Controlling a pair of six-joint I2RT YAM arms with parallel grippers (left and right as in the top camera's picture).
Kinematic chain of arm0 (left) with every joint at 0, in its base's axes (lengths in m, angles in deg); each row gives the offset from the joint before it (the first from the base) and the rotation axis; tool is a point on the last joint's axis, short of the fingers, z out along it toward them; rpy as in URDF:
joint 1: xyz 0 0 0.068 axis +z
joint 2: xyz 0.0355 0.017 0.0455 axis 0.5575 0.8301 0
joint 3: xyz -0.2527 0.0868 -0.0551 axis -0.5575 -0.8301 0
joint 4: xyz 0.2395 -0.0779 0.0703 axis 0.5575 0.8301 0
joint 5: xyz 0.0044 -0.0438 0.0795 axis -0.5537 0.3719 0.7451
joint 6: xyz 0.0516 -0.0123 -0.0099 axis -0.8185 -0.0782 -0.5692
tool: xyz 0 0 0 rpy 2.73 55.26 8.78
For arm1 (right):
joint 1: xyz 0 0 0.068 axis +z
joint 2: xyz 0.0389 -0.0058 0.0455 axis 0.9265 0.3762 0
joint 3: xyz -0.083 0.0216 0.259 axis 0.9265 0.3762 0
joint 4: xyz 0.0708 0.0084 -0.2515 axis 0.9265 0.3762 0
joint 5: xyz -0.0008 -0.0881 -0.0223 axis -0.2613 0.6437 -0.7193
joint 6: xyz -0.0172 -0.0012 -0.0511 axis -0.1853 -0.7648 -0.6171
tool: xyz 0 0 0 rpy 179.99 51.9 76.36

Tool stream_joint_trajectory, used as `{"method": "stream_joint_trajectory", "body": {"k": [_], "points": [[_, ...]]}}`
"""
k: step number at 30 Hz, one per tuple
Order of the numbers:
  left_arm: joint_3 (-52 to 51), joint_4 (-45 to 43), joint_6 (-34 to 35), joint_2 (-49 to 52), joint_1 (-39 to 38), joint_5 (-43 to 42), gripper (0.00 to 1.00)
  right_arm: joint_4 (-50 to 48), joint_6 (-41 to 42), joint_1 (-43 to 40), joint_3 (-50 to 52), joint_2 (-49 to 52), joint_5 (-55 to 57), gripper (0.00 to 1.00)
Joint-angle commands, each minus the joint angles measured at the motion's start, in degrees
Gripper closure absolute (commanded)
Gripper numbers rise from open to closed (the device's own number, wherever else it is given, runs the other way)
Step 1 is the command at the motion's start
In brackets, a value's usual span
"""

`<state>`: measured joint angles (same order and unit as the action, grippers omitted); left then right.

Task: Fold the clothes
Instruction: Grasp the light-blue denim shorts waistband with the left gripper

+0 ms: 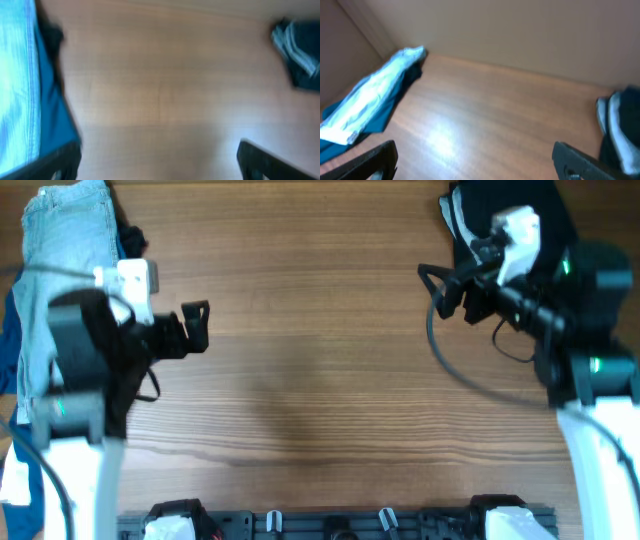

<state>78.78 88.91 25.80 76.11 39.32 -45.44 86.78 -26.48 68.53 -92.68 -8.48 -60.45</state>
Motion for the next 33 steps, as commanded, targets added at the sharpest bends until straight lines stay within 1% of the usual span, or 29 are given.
{"method": "stream_joint_trajectory", "body": {"k": [1, 4, 6, 9, 11, 13, 15, 19, 20, 23, 25, 27, 28, 31, 33], "points": [[9.09, 7.87, -0.59, 10.99, 0.48, 4.13, 0.00, 2.19, -1.77, 0.17, -4.11, 7.76, -1.90, 0.00], [8.83, 8.02, 0.22, 19.34, 2.08, 6.01, 0.00, 1.60, -1.22, 0.17, -4.11, 12.96, -1.92, 0.00], [8.83, 7.96, 0.37, 23.96, 4.72, 6.01, 0.00, 2.05, 2.47, 0.17, -4.11, 15.15, -1.90, 0.00], [8.83, 6.29, 1.66, 30.45, 10.86, 6.01, 0.00, 2.45, 3.04, 0.17, -4.11, 17.79, -3.45, 0.00], [8.83, 4.79, 1.62, 33.79, 15.41, 6.01, 0.00, 2.43, 2.91, 0.17, -4.11, 18.95, -3.43, 0.00], [8.83, 4.09, 1.57, 35.76, 18.38, 6.16, 0.00, 2.43, 2.91, 0.17, -4.11, 19.30, -3.43, 0.01], [8.83, 4.94, 1.36, 38.25, 21.64, 8.41, 0.00, 2.40, 2.84, 0.17, -4.11, 19.32, -3.41, 0.01], [8.41, 10.84, 1.64, 42.21, 24.63, 10.43, 0.12, 2.34, 2.71, 0.17, -4.11, 19.32, -3.39, 0.00], [7.80, 11.28, 1.64, 42.84, 24.76, 11.52, 0.13, 2.16, 2.69, 0.17, -4.11, 19.32, -3.39, 0.00], [4.57, 8.72, 1.53, 44.04, 24.85, 13.07, 0.13, 1.60, 2.73, 0.17, -4.11, 19.32, -3.39, 0.00], [2.36, 6.67, 1.36, 44.41, 24.85, 13.11, 0.18, 1.33, 2.73, 0.17, -4.11, 19.32, -3.39, 0.01], [0.24, 4.59, 1.33, 44.50, 24.85, 14.75, 0.20, 1.22, 2.73, 0.17, -4.11, 19.32, -3.39, 0.01], [-0.35, 4.26, 1.38, 44.50, 24.85, 15.69, 0.22, 1.25, 2.73, 0.17, -4.11, 19.32, -3.39, 0.01], [-0.90, 4.55, 1.38, 44.50, 24.85, 16.31, 0.38, 1.73, 2.73, 0.17, -4.11, 19.32, -3.39, 0.01], [-0.90, 4.50, 1.38, 44.50, 24.85, 16.28, 0.57, 1.70, 2.73, 0.17, -4.11, 19.32, -3.39, 0.02]]}}
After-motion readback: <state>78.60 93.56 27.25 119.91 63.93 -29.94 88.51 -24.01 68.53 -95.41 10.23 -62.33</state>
